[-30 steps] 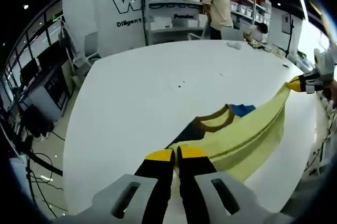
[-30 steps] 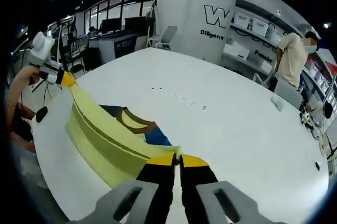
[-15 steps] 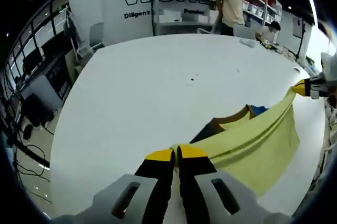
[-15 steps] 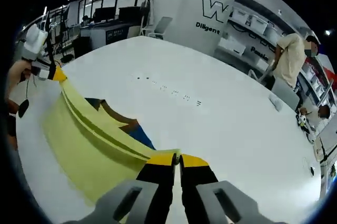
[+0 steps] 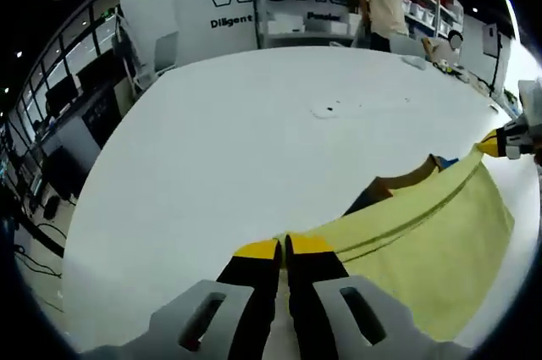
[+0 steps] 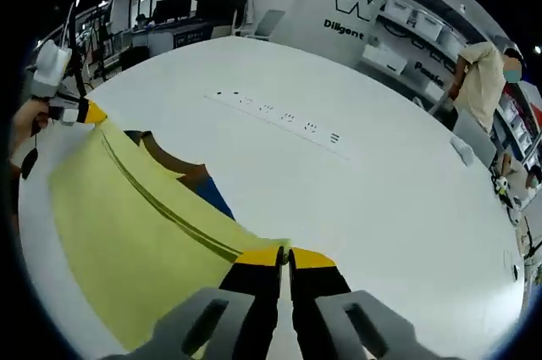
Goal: Fold the garment on the visible template until the final outline fits inside the template.
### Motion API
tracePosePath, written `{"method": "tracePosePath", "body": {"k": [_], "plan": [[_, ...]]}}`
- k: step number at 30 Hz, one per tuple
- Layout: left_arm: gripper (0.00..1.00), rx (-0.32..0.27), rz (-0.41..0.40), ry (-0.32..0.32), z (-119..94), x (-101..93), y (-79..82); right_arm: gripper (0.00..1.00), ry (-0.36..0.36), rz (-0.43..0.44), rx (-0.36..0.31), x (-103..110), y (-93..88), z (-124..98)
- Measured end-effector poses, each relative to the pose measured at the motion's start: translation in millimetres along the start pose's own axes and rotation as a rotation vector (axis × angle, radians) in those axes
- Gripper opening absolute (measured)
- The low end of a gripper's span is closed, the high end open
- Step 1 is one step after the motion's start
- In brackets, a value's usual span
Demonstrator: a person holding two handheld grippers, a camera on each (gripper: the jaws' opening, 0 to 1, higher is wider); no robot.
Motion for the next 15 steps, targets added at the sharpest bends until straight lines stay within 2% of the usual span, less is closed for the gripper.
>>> {"method": "tracePosePath", "body": {"k": [5,7,10,12,14,15], "plan": [[0.08,0.019,-0.001,0.028,7.4,1.7,-7.1,0.0,0.013,0.057,-0.046,2.3,-5.8,8.7],[0.08,0.007,0.052,0.047,8.9,2.0,-4.6,0.0,0.014,0.068,-0.053,2.1,-8.9,10.8],[0.09,-0.009,0.107,0.029,9.3,-1.2,-0.3,0.01,0.023,0.041,-0.061,3.9,-11.4,11.9],[0.12,-0.007,0.18,-0.002,7.9,-1.9,-0.8,0.06,0.034,-0.011,-0.095,4.0,-7.2,9.6],[0.2,-0.009,0.211,-0.025,7.7,-2.1,0.1,0.18,0.033,-0.01,-0.101,3.1,-6.8,6.5],[0.27,-0.023,0.236,-0.083,4.5,-6.3,1.6,0.23,0.049,-0.044,-0.133,3.7,-2.9,2.9]]}}
Point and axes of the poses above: the point that each gripper's makers call its tool centre point, and the gripper's own axes: z roughly forward along the fingers, x roughly to its left, y roughly out of its top, the point moved 1 cm from there along -z, roughly backward along the fingers, and after that the axes turned 14 degrees about -z, right-handed, at the moved point
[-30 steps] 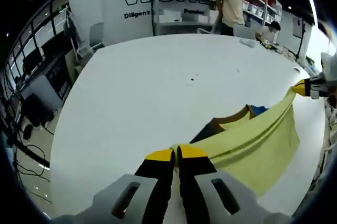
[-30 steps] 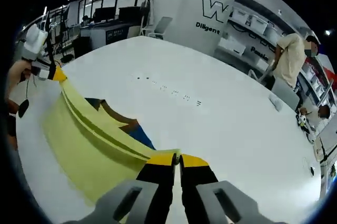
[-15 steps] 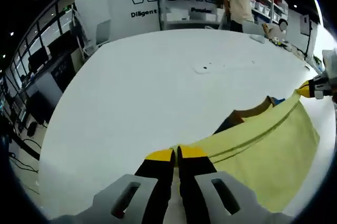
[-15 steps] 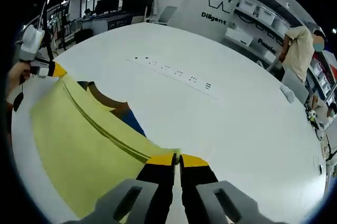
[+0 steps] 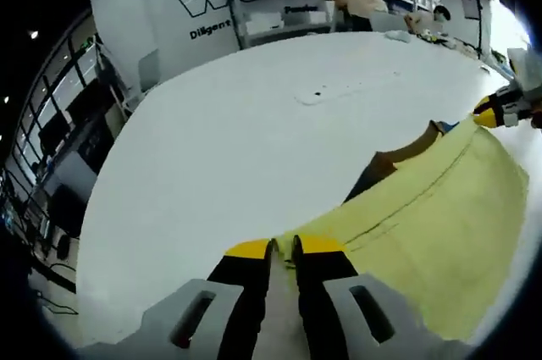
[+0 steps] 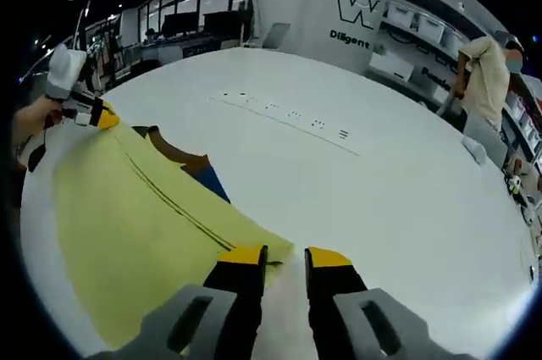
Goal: Fold the garment on the visible template until the final outline fits inside the template.
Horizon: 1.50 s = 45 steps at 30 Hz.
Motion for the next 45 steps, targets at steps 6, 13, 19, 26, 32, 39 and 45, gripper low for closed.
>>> {"method": "tracePosePath", "body": {"k": [6,13,19,26,32,39,45], "plan": [[0.58,-0.008,0.281,-0.129,-11.8,-6.3,-5.2,0.39,0.046,-0.15,-0.019,6.1,-0.5,-7.7],[0.59,-0.079,0.452,-0.17,-6.6,-12.0,5.2,0.43,0.036,-0.292,0.02,12.8,-4.8,-1.2],[0.49,-0.072,0.455,-0.176,1.9,-15.3,10.6,0.38,0.013,-0.229,-0.001,3.5,2.8,12.8],[0.44,-0.077,0.243,-0.13,14.5,-5.7,15.0,0.36,0.004,-0.055,-0.029,2.3,8.5,21.1],[0.43,-0.056,0.005,-0.084,24.4,8.1,13.7,0.4,-0.047,0.187,-0.044,-10.0,9.2,27.8],[0.44,-0.055,-0.214,-0.065,18.8,17.5,17.4,0.4,-0.046,0.375,-0.081,-14.1,13.3,22.6],[0.48,-0.044,-0.203,-0.078,6.6,11.5,15.5,0.45,-0.024,0.392,-0.09,-3.6,18.3,10.4]]}}
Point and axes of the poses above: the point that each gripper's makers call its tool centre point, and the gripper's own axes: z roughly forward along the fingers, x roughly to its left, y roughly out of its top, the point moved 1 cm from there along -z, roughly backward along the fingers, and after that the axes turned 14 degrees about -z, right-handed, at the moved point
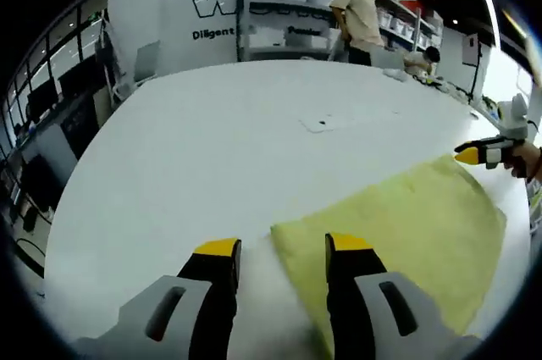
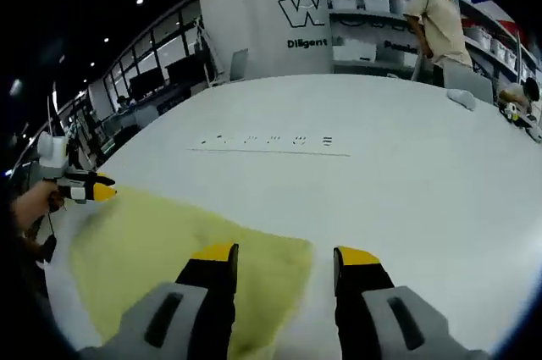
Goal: Fold the garment on the visible template until the final outline fits inside the template.
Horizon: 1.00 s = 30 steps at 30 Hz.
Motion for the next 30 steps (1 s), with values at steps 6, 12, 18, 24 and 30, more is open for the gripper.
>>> {"method": "tracePosePath", "body": {"k": [6,12,18,24,30], "plan": [[0.58,0.002,0.007,-0.047,-12.6,-17.2,0.7,0.59,0.042,0.051,0.016,17.2,0.5,-15.0],[0.72,0.017,-0.005,-0.087,-30.6,-33.6,-10.2,0.74,0.074,0.049,0.036,35.2,-7.5,-33.3],[0.69,0.054,0.079,-0.064,-49.2,-33.7,-29.6,0.75,0.105,0.023,0.054,53.0,-23.2,-52.2],[0.67,0.079,0.059,-0.07,-69.1,-37.3,-54.4,0.73,0.126,0.024,0.06,64.0,-40.4,-68.2],[0.6,0.093,-0.002,-0.037,-83.2,-28.1,-73.9,0.66,0.132,0.023,0.104,68.8,-62.6,-76.7]]}}
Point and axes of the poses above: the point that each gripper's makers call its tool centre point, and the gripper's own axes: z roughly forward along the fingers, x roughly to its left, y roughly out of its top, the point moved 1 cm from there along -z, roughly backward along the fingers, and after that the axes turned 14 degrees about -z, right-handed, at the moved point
